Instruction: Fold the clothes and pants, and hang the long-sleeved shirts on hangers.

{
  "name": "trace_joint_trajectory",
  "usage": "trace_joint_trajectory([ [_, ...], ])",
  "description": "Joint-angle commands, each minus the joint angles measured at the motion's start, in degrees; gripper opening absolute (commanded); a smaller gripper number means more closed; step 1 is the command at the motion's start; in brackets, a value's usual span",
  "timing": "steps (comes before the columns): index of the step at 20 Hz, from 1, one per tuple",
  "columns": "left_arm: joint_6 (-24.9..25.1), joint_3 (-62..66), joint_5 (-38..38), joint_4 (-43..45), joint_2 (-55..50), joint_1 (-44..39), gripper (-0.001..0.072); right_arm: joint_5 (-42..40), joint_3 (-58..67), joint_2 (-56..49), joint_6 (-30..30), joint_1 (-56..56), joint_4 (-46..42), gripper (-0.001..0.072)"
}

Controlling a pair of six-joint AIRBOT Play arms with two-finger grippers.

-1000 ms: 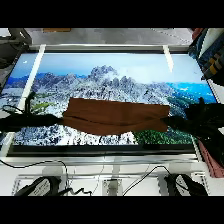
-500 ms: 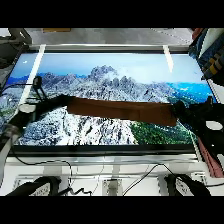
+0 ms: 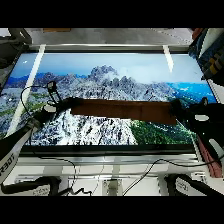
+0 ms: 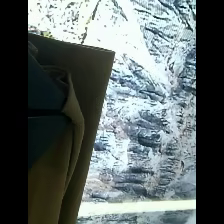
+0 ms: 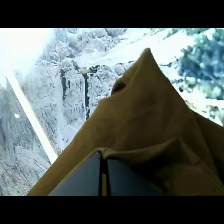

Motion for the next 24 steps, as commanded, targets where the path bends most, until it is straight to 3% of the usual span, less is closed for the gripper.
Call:
trace_joint_trajectory([
  [1,0.04,0.26,1.60,0.31,-1.16,-0.37,0.0057,3.45,3.65,-2.32,-2.27,0.17,-8.28,0.0265],
  [2,0.04,0.26,1.60,0.39,-1.11,-0.37,0.0260,5.09,4.48,-2.32,-2.82,0.17,-10.23,0.0533],
  [3,0.04,0.28,1.60,0.48,-0.96,-0.37,0.0531,6.60,5.31,-2.29,-2.80,0.11,-11.41,0.0596],
  [4,0.07,0.28,1.57,0.48,-0.61,-0.31,0.0715,8.33,6.21,-2.29,-2.80,-0.20,-11.80,0.0596],
  [7,0.02,0.28,-1.68,5.16,2.19,1.92,0.0704,12.11,8.35,-2.29,-2.80,-1.42,-12.79,0.0594],
  [9,-0.42,0.28,-8.15,6.05,4.42,6.05,0.0702,14.08,9.38,-2.29,-2.80,-2.47,-14.82,0.0594],
  [13,-7.80,0.44,-30.62,10.16,2.62,18.62,0.0702,16.83,10.03,-2.29,-2.78,-3.78,-19.28,0.0592],
  [16,-7.96,3.54,-42.95,10.12,-3.28,22.69,0.0702,18.08,10.03,-2.29,-2.73,-3.74,-19.47,0.0592],
  [22,-7.89,15.02,-45.16,9.90,-16.57,17.18,0.0687,29.03,10.05,-2.29,-3.26,-3.74,-19.47,0.0595],
  [24,-5.81,17.16,-43.80,10.88,-17.57,14.58,0.0441,31.12,10.14,-2.29,-3.26,-3.61,-19.39,0.0594],
])
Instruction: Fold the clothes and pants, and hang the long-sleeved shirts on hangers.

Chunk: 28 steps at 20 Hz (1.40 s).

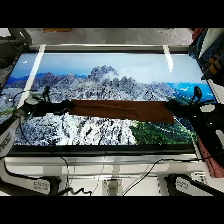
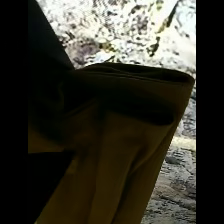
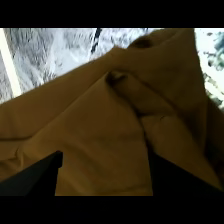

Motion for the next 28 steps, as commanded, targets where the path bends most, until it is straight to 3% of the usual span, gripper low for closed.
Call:
trace_joint_trajectory([
  [1,3.26,4.15,0.00,1.29,-3.39,-3.82,0.0282,5.49,0.55,-0.02,-0.24,0.63,-0.11,0.0594],
  [2,3.26,4.76,-0.07,1.33,-3.37,-4.57,0.0033,5.44,1.38,-0.02,-0.26,1.90,-0.09,0.0592],
  [4,3.69,6.56,-3.06,1.38,-2.69,-5.01,0.0013,4.61,4.04,-0.02,-3.63,5.46,0.02,0.0587],
  [5,3.67,7.52,-5.46,1.46,-1.73,-4.90,0.0012,3.58,5.84,-0.02,-4.42,7.85,0.00,0.0504],
  [6,3.65,8.22,-7.93,1.77,-0.35,-4.37,0.0013,2.43,7.56,-0.02,-4.42,10.23,0.02,0.0377],
  [8,3.65,8.59,-12.72,2.01,3.96,-3.04,0.0012,-1.20,10.49,-0.02,-4.31,15.91,-0.07,0.0022],
  [10,3.65,8.59,-17.70,2.01,9.29,-1.57,0.0012,-5.86,12.00,-0.07,-3.89,22.21,-0.15,0.0016],
  [14,3.65,8.59,-24.65,2.01,20.57,-0.07,0.0013,-8.72,12.11,-3.80,4.37,32.61,-0.44,0.0016],
  [18,3.69,8.57,-25.16,1.99,28.02,-0.87,0.0013,-8.63,14.40,-12.57,8.33,44.92,1.92,0.0016],
  [22,3.67,8.59,-25.55,1.97,30.80,-0.81,0.0013,-8.59,24.92,-23.71,12.61,56.46,2.10,0.0015],
  [25,3.67,8.57,-25.55,1.99,31.45,-0.81,0.0014,-8.09,32.85,-30.42,16.90,60.92,2.10,0.0015],
  [28,3.67,8.57,-25.51,1.99,31.41,-0.81,0.0014,-6.03,36.33,-32.94,16.98,61.48,0.98,0.0016],
])
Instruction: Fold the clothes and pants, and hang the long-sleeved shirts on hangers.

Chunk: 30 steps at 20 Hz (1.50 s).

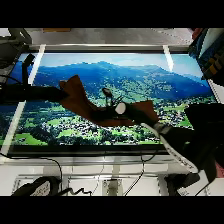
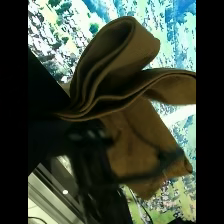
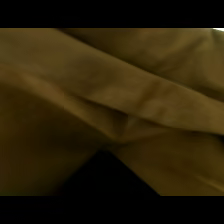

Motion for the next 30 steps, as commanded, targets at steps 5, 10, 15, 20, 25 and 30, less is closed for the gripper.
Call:
trace_joint_trajectory([
  [5,0.04,-0.07,3.65,-0.09,0.39,-3.58,0.0013,11.93,4.87,0.07,1.92,-6.69,-13.25,0.0016],
  [10,0.00,-0.07,24.48,-5.22,-2.29,-21.24,0.0013,24.20,4.90,8.26,1.95,-23.02,-25.24,0.0016],
  [15,0.00,-0.07,52.70,-15.28,-13.25,-44.46,0.0014,31.63,4.90,14.82,1.92,-37.13,-26.25,0.0016],
  [20,0.04,-0.07,67.04,-18.08,-23.43,-58.23,0.0693,36.74,4.87,15.87,1.49,-45.75,-27.32,0.0072],
  [25,0.04,-0.07,64.67,-18.08,-21.49,-54.82,0.0701,37.73,4.63,15.80,-4.20,-52.89,-31.52,0.0024],
  [30,0.04,-0.07,56.02,-17.35,-17.75,-46.07,0.0692,40.15,-4.11,14.23,-29.77,-59.89,-11.06,0.0015],
])
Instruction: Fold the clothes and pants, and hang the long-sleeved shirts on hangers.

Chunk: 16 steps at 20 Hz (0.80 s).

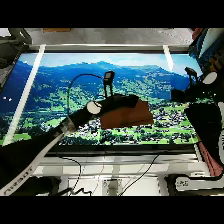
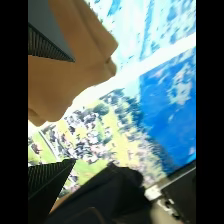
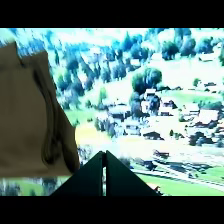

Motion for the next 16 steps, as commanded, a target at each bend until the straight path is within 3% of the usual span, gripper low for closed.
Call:
trace_joint_trajectory([
  [1,0.00,0.00,-8.37,2.27,1.86,5.92,0.0692,2.54,-7.52,-1.33,-20.52,-4.74,20.68,0.0015],
  [2,0.00,0.00,-11.50,4.24,2.01,7.61,0.0692,0.04,-10.45,-1.51,-21.64,-5.16,25.24,0.0016],
  [3,-0.02,0.00,-14.67,6.43,1.97,9.29,0.0692,-3.54,-13.35,-1.53,-21.53,-5.05,27.76,0.0080],
  [4,-0.02,0.00,-17.11,9.07,1.97,10.64,0.0692,-6.67,-15.76,-1.53,-21.24,-4.57,28.65,0.0313],
  [5,-0.02,0.00,-19.32,11.74,1.97,11.93,0.0692,-9.99,-17.94,-1.64,-19.21,-3.65,28.35,0.0596],
  [8,-0.02,0.00,-24.90,14.91,1.97,14.69,0.0690,-16.15,-21.35,-3.23,-12.48,-0.59,26.23,0.0623],
  [11,-0.02,0.00,-27.63,14.93,1.97,15.28,0.0691,-15.72,-21.33,-7.41,-5.31,1.66,26.18,0.0625],
  [16,-0.02,0.00,-27.61,14.91,1.79,15.28,0.0689,-12.55,-20.92,-12.74,-4.94,8.00,32.57,0.0631],
])
